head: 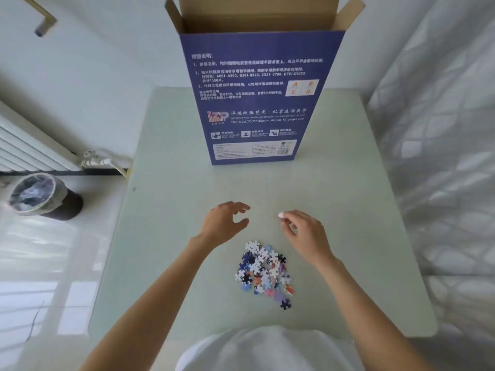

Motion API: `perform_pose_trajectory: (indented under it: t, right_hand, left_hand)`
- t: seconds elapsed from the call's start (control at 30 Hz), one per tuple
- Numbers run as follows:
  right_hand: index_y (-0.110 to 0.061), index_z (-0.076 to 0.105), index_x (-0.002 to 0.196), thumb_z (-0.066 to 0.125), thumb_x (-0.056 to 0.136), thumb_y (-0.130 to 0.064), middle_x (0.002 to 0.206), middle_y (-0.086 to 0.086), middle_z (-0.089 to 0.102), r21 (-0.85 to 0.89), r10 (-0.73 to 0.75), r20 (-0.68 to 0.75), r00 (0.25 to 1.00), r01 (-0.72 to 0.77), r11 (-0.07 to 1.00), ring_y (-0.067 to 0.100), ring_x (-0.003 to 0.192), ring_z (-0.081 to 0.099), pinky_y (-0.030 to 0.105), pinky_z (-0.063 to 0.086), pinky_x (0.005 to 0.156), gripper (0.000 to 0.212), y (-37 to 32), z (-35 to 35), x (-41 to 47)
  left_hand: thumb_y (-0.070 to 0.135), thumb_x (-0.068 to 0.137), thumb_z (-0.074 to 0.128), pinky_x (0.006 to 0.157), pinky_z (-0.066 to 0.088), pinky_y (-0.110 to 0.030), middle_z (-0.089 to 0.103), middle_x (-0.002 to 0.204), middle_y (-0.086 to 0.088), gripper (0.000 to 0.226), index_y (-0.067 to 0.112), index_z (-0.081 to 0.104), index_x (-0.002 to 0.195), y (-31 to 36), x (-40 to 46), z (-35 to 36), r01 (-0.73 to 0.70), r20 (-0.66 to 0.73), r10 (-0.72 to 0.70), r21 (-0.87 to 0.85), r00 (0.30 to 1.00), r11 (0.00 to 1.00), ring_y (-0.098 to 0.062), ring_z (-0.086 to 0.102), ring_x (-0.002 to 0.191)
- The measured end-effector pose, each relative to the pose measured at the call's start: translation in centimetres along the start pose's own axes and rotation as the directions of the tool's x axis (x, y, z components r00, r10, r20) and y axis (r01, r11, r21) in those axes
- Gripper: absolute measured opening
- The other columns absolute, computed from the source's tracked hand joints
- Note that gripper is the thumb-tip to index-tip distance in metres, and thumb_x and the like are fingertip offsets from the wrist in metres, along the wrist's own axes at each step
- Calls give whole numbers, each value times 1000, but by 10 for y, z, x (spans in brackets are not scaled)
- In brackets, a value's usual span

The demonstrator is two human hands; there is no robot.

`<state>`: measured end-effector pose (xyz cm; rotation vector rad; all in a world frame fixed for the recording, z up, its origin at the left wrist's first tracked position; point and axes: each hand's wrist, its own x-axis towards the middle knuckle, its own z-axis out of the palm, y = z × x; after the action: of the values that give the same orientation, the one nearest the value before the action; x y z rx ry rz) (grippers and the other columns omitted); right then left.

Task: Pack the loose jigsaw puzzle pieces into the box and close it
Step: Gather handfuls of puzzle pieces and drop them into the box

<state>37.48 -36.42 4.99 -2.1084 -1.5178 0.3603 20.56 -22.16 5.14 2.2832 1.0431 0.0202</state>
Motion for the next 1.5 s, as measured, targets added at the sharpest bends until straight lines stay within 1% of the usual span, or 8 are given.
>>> perform_pose_trajectory:
  t: [0.17,0.3,0.57,0.83,0.97,1.13,1.27,1.5]
  right_hand:
    - [-19,40,139,65,83,-36,131,2,42,-161,317,424,848,-274,948,15,115,46,27,43,96,64,23,30,-62]
    - [-18,22,145,75,74,-33,131,8,26,-162,406,458,791,-374,913,22,119,37,28,42,95,90,13,52,-91]
    - [-12,20,145,71,79,-17,127,11,31,-95,235,403,885,-215,972,28,114,40,33,42,94,84,-9,83,-77]
    - [-13,10,147,78,59,-48,152,8,4,-299,97,594,799,107,948,29,137,9,41,21,108,117,2,76,-57]
    - [-12,22,143,80,59,-45,143,4,22,-306,58,557,829,140,942,26,126,26,35,32,102,108,-2,80,-54]
    - [-13,35,136,78,71,-32,131,3,37,-176,113,497,860,-28,984,24,116,36,33,43,91,80,-3,82,-54]
    - [-14,46,122,73,77,-30,119,2,48,-153,156,448,880,-96,983,21,109,45,30,43,82,55,-5,82,-53]
    - [-15,50,114,73,75,-24,112,1,53,-122,217,455,864,-180,976,20,102,51,26,36,71,46,-8,86,-52]
  left_hand:
    - [43,77,71,103,38,-36,30,146,-2,85,26,25,146,-11,-23,66,15,307,-46,103,950,995,-23,31,131]
    - [57,60,78,104,36,-40,16,148,0,113,27,13,148,-12,-36,89,-117,380,13,252,925,961,-23,18,133]
    - [35,65,82,93,44,-31,30,138,1,97,25,27,144,-11,-57,104,-42,295,-7,159,956,986,-21,28,123]
    - [25,72,78,97,37,-29,41,133,-2,76,22,41,138,-14,-58,105,31,219,-34,18,975,999,-23,40,116]
    - [25,74,77,92,38,-27,50,121,-1,60,22,51,128,-14,-59,104,59,178,-52,-38,983,997,-22,46,110]
    - [23,75,75,79,36,-20,56,109,-2,41,19,62,113,-17,-61,101,50,154,-43,-36,987,998,-22,55,98]
    - [23,78,73,77,43,-25,60,105,0,33,22,65,110,-19,-65,98,39,136,-36,-15,990,999,-22,60,89]
    - [23,87,63,79,48,-29,68,101,-1,22,20,69,108,-24,-67,95,40,80,-37,-31,996,999,-21,64,89]
